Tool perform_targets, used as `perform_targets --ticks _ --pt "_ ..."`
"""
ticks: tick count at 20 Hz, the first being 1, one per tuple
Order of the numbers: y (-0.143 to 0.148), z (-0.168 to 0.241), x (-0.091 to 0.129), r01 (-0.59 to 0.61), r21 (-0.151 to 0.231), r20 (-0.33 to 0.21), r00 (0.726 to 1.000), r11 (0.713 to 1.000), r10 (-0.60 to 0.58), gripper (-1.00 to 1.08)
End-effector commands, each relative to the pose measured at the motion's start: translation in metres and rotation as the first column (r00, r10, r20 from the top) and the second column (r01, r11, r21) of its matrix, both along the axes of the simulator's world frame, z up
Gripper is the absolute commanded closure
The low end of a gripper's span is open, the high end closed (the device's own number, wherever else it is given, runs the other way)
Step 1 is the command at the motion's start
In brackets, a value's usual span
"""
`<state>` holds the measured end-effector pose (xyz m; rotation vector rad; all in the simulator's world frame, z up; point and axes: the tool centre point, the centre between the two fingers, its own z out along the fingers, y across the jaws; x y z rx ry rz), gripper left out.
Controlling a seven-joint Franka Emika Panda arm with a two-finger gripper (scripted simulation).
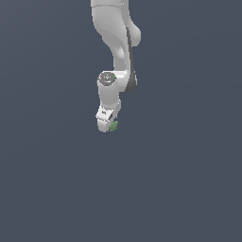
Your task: Pick up the object and move it to a goal position.
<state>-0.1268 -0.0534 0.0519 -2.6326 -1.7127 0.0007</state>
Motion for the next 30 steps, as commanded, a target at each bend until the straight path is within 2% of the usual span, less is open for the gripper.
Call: perform_targets --ticks 1,5,6,20,30 --pt "0.0 -0.008 0.0 -0.001 0.0 0.001 1.0 1.0 0.001 -0.92" --pt "0.0 -0.012 0.0 -0.001 0.0 0.001 1.0 1.0 0.001 -0.92" --pt "0.0 -0.012 0.0 -0.001 0.0 0.001 1.0 1.0 0.001 1.08" --pt "-0.002 -0.007 0.003 -0.001 -0.001 0.004 1.0 1.0 0.001 1.08" --pt "-0.014 0.034 0.019 -0.002 0.0 0.003 1.0 1.0 0.002 1.08"
